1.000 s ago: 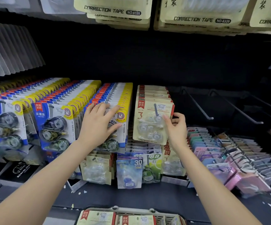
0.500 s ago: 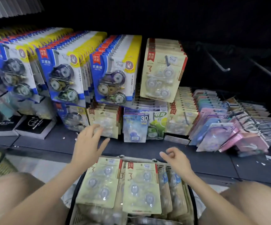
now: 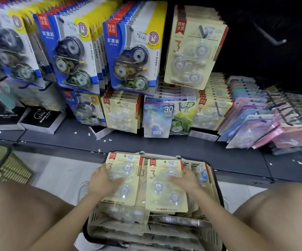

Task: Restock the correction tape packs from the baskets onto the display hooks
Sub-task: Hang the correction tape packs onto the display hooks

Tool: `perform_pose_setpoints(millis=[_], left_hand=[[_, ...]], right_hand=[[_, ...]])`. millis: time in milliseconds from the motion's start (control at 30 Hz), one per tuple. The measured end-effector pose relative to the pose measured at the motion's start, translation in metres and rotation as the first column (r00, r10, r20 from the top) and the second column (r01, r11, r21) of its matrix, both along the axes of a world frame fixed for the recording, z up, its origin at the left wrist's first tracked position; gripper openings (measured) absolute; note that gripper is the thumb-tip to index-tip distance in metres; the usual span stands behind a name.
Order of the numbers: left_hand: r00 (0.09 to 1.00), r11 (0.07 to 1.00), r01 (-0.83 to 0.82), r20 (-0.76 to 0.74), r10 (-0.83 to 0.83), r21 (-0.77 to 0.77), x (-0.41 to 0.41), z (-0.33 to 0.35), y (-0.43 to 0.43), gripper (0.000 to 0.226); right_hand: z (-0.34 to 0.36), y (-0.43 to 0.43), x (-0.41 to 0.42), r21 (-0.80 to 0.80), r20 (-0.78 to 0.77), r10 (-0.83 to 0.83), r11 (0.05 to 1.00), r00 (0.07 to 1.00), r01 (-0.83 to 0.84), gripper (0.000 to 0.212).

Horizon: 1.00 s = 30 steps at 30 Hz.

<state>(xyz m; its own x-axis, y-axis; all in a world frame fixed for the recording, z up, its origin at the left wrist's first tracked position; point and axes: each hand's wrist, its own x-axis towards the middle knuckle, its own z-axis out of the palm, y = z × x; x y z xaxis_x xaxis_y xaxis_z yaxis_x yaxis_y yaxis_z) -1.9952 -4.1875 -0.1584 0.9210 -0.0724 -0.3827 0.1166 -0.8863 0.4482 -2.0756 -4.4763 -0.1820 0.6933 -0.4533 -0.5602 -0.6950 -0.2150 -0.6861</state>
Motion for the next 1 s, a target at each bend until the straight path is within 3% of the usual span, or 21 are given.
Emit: perform_pose_setpoints(millis=[133,233,333,400,500,600,700,800,900,1000], left_hand=[[0.997,0.997,-0.075,0.032,0.075,-0.025,0.004,0.005,-0.005,0.090],[0.992,0.975,-0.130,-0.014,0.129,-0.183,0.006,0.010,-0.012,0.084],[0.976,0.906,-0.219,-0.088,0.201,-0.362,0.004,0.014,-0.017,0.042],[0.959,0.860,-0.284,-0.145,0.245,-0.424,0.003,0.016,-0.019,0.038],[0.925,0.770,-0.381,-0.224,0.309,-0.512,0.004,0.016,-0.019,0.041],[0.879,0.628,-0.477,-0.325,0.349,-0.615,0.003,0.017,-0.017,0.028],[0.887,0.606,-0.462,-0.343,0.310,-0.648,-0.001,0.024,-0.017,0.034],[0.891,0.591,-0.452,-0.367,0.267,-0.668,-0.005,0.029,-0.015,0.037],[0.912,0.636,-0.407,-0.335,0.239,-0.655,-0.007,0.031,-0.014,0.038],[0.911,0.632,-0.411,-0.277,0.304,-0.657,-0.004,0.035,-0.011,0.039]], right_hand=[[0.017,-0.015,-0.006,0.062,0.079,-0.135,0.990,0.988,0.130,0.031],[0.033,-0.028,-0.011,0.126,0.172,-0.207,0.974,0.963,0.186,0.021],[0.049,-0.034,-0.011,0.237,0.234,-0.264,0.949,0.936,0.208,0.032],[0.056,-0.028,-0.006,0.329,0.242,-0.267,0.927,0.933,0.180,0.041],[0.064,0.004,0.006,0.433,0.206,-0.262,0.888,0.943,0.153,0.036],[0.056,0.046,0.015,0.444,0.173,-0.244,0.884,0.954,0.146,0.031],[0.040,0.082,0.020,0.427,0.178,-0.200,0.898,0.963,0.108,0.031],[0.035,0.104,0.022,0.155,0.169,0.054,0.985,0.984,-0.080,0.037],[0.040,0.106,0.020,-0.139,0.043,0.298,0.947,0.954,-0.290,0.040],[0.035,0.085,0.021,-0.397,0.008,0.145,0.909,0.989,-0.130,0.073]])
